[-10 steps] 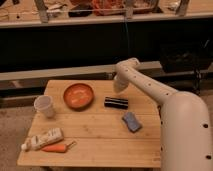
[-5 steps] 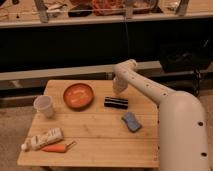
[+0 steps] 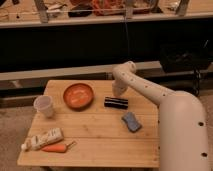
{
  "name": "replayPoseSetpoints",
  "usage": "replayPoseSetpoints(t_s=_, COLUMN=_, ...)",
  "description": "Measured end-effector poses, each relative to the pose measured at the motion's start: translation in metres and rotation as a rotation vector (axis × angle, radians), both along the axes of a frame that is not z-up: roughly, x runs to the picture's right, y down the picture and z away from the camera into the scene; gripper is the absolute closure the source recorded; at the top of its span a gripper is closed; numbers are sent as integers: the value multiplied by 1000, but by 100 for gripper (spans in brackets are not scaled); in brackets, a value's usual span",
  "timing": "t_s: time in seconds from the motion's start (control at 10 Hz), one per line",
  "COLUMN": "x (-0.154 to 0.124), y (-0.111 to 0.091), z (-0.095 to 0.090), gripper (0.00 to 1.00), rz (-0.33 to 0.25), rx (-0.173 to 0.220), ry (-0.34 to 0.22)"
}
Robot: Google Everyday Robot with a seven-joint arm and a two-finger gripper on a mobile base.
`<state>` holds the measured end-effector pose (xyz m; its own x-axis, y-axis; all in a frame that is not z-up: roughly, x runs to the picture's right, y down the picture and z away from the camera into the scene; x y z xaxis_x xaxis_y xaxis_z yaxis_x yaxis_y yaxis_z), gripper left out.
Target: Push the eraser across the table
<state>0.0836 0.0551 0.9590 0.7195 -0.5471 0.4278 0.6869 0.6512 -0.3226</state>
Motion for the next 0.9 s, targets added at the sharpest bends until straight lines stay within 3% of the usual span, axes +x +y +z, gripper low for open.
replayPoseSetpoints(t_s=0.9, x=-9, y=25, z=-13, gripper=100, rz=-75, rx=-48, ry=-30)
